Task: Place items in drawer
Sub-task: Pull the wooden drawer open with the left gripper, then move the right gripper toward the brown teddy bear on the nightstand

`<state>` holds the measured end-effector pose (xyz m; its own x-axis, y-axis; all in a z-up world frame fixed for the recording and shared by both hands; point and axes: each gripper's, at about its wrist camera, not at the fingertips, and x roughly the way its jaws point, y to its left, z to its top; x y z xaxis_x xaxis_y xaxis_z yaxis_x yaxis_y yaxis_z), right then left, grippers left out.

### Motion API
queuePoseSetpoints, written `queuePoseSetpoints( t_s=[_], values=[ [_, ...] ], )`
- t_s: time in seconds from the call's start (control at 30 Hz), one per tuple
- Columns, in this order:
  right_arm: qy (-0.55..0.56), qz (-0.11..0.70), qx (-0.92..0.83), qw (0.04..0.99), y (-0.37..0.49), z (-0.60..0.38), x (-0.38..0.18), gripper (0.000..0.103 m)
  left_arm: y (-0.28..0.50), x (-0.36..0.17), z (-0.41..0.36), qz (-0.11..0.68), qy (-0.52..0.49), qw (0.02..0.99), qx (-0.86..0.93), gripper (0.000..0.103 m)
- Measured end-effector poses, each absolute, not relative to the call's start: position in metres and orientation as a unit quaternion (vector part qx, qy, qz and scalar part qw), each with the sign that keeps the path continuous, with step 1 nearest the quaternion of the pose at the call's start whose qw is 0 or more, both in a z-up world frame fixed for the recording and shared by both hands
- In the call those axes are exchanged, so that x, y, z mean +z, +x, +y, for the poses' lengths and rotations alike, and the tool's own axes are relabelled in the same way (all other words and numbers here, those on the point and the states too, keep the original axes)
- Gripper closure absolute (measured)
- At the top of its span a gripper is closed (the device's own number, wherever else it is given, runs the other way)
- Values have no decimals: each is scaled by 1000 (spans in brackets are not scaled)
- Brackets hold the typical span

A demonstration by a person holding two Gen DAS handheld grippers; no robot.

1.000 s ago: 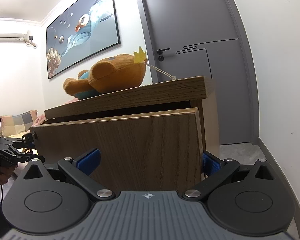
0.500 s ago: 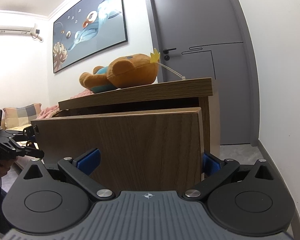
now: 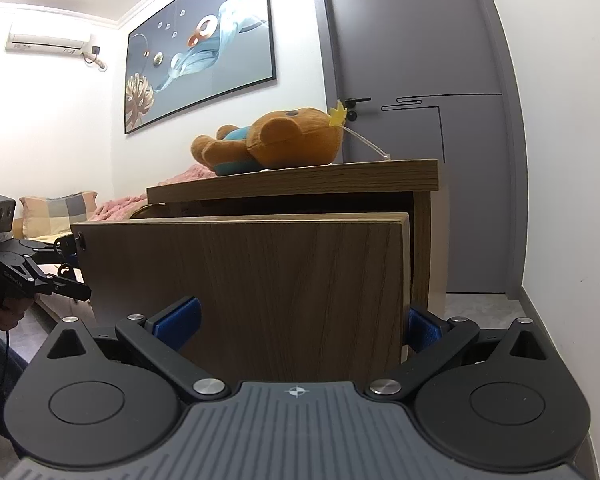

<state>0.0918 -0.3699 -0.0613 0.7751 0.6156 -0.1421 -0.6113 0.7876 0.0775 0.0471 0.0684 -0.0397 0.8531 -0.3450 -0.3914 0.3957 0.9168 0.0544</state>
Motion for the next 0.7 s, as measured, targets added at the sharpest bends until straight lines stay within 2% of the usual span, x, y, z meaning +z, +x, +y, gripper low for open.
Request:
queuePoseSetpoints(
  t_s=[0.57, 0.7],
  values=[
    [8, 86, 332, 939, 69, -373, -58, 0, 26, -40, 63, 189, 65, 964, -178, 2],
    [26, 87, 332, 939, 71, -374, -58, 0, 21, -34, 63, 168, 71, 967, -177, 2]
  ],
)
